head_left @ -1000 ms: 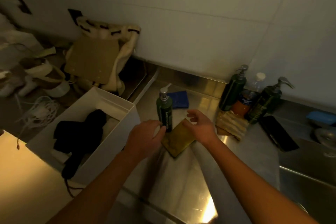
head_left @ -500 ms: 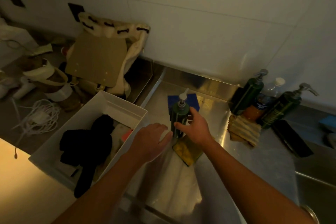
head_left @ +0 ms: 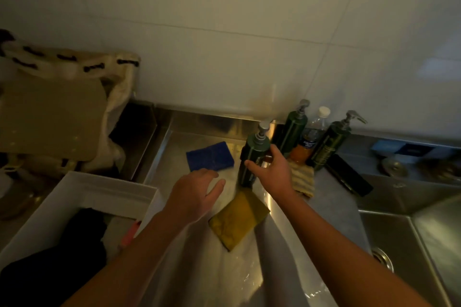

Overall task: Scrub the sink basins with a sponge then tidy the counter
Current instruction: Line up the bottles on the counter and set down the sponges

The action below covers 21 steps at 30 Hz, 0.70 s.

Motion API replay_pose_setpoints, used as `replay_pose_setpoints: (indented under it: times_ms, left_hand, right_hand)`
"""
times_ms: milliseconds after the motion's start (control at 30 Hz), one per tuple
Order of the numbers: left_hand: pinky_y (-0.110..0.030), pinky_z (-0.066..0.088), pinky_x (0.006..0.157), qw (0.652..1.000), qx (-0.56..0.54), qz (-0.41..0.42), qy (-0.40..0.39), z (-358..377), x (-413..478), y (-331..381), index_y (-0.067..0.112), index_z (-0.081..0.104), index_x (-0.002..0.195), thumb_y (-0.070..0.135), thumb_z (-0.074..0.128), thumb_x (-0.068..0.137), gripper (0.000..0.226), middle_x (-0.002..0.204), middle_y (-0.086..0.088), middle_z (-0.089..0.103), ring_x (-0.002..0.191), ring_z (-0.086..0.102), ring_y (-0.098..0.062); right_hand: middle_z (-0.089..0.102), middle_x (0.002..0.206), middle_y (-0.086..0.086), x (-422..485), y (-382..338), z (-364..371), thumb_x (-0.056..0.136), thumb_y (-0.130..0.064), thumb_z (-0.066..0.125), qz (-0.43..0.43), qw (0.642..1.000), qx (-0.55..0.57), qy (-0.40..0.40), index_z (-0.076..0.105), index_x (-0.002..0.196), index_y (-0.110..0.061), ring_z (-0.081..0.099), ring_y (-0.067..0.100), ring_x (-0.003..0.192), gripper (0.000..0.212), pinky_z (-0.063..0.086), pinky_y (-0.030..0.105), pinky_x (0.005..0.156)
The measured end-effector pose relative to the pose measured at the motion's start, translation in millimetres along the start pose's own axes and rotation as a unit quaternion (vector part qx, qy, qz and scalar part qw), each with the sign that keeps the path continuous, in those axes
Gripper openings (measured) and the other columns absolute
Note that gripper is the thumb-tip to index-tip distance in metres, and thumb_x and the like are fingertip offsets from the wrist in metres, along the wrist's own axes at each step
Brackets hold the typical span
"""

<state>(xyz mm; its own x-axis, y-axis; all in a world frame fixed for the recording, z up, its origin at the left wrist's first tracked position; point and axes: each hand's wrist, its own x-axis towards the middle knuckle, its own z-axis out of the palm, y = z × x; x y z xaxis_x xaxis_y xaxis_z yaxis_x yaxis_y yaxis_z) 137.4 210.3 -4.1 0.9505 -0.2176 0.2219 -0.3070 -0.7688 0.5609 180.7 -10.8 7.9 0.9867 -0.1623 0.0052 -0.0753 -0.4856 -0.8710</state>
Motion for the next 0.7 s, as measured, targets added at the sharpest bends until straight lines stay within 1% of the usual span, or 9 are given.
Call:
replay_pose_setpoints:
  times_ms: [33,100,200,333,400,500,600,700]
  left_hand:
    - [-0.039,0.056,0.07,1.0,0.001,0.007,-0.001,3,6,-1,0.012,0.071,0.104,0.055,0.043,0.096,0.052,0.092,0.0,0.07,0.08,0.065,-0.016]
    - [-0.034,0.054,0.076,1.0,0.004,-0.002,-0.023,4,20,-1,0.017,0.069,0.109,0.059,0.038,0.094,0.054,0.096,0.003,0.069,0.086,0.064,-0.013]
    - [-0.031,0.051,0.082,0.998,-0.014,-0.017,-0.054,7,40,-7,0.022,0.065,0.117,0.063,0.034,0.092,0.057,0.103,0.008,0.066,0.092,0.06,-0.007]
    - [-0.028,0.05,0.083,0.997,-0.019,-0.021,-0.065,12,62,-17,0.023,0.063,0.121,0.05,0.045,0.099,0.039,0.105,0.012,0.063,0.093,0.057,-0.004]
    - [-0.027,0.05,0.084,0.997,-0.023,-0.029,-0.068,16,73,-22,0.024,0.061,0.123,0.048,0.045,0.1,0.037,0.107,0.012,0.063,0.094,0.057,-0.003]
    - [-0.029,0.05,0.086,0.996,-0.032,-0.034,-0.078,20,86,-25,0.026,0.061,0.122,0.049,0.043,0.099,0.038,0.108,0.014,0.062,0.095,0.057,-0.003]
    - [-0.03,0.05,0.087,0.995,-0.035,-0.038,-0.088,25,95,-28,0.026,0.061,0.123,0.051,0.042,0.099,0.039,0.111,0.013,0.062,0.097,0.057,-0.004]
    - [-0.034,0.05,0.089,0.994,-0.035,-0.034,-0.099,28,101,-26,0.026,0.061,0.124,0.057,0.038,0.097,0.046,0.113,0.011,0.063,0.1,0.058,-0.006]
  right_hand:
    - [0.06,0.133,-0.005,6,1,-3,0.078,-0.032,0.082,0.004,1.0,-0.002,0.011,0.049,0.136,-0.026,0.057,0.012,0.119,0.067,0.051,0.034,0.096]
    - [0.061,0.133,-0.004,21,3,-7,0.078,-0.033,0.082,0.011,0.999,-0.005,0.03,0.05,0.136,-0.025,0.057,0.012,0.12,0.066,0.05,0.034,0.097]
    - [0.063,0.131,-0.004,44,5,-9,0.079,-0.032,0.081,0.031,0.998,0.001,0.058,0.05,0.133,-0.027,0.059,0.014,0.121,0.062,0.052,0.039,0.1]
    - [0.064,0.128,-0.005,69,13,-4,0.079,-0.033,0.082,0.035,0.996,0.002,0.079,0.052,0.133,-0.026,0.06,0.013,0.117,0.062,0.053,0.038,0.098]
    - [0.064,0.127,-0.005,80,17,1,0.079,-0.032,0.082,0.033,0.995,0.002,0.092,0.052,0.133,-0.025,0.061,0.012,0.115,0.062,0.053,0.036,0.097]
    - [0.063,0.13,-0.003,91,21,8,0.079,-0.03,0.082,0.039,0.993,0.011,0.112,0.051,0.137,-0.023,0.059,0.014,0.118,0.065,0.05,0.033,0.097]
    - [0.063,0.131,-0.002,99,25,13,0.081,-0.031,0.08,0.053,0.99,0.01,0.128,0.05,0.138,-0.024,0.06,0.015,0.119,0.065,0.052,0.039,0.1]
    - [0.065,0.128,-0.001,103,32,13,0.083,-0.032,0.079,0.055,0.99,-0.006,0.126,0.052,0.139,-0.023,0.062,0.015,0.116,0.063,0.053,0.038,0.099]
